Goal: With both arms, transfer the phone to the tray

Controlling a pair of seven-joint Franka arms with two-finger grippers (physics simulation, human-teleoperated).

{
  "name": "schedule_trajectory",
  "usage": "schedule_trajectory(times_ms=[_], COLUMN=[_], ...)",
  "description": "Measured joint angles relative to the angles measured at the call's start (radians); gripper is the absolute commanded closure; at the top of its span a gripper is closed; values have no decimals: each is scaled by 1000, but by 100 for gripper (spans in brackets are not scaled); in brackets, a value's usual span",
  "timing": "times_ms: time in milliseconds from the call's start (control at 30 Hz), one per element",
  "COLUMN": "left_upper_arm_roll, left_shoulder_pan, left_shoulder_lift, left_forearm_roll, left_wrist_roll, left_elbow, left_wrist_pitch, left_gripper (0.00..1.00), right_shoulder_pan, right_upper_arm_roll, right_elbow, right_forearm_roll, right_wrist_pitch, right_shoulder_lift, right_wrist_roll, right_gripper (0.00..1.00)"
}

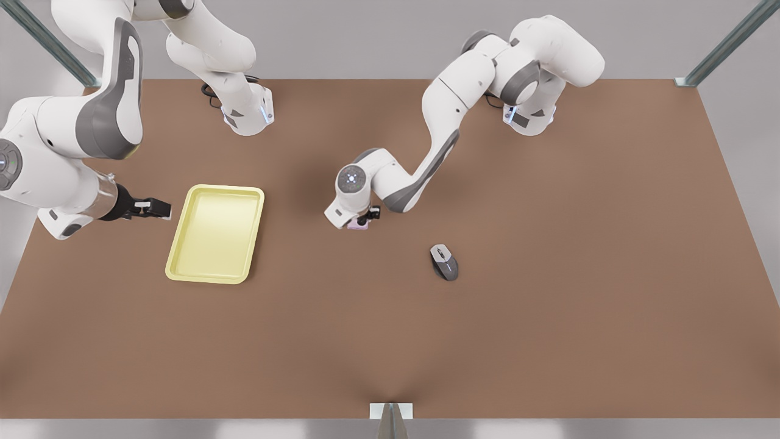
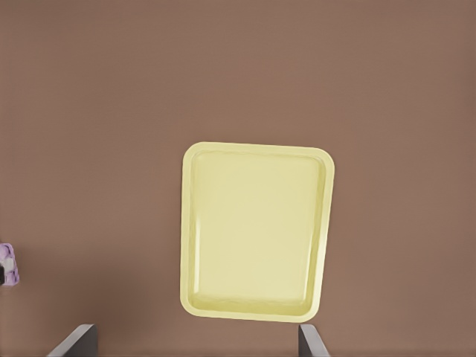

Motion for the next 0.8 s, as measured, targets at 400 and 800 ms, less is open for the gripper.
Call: schedule_trajectory(times_ms=[400, 800], left_upper_arm_roll=[-32, -44], left_shoulder_pan=[688, 678], left_shoulder_lift=[-760, -784], left_forearm_roll=[133, 89], left_wrist_roll=[201, 518], left_elbow=[-271, -185], left_wrist_pitch=[-558, -867], left_gripper=[0, 0], right_shoulder_pan=[79, 539], right_upper_arm_roll=[8, 15], right_elbow=[61, -9], right_forearm_roll=[72, 51], right_wrist_pitch=[8, 278], right_shoulder_lift=[73, 317], right_wrist_roll=[6, 241], right_gripper=[0, 0])
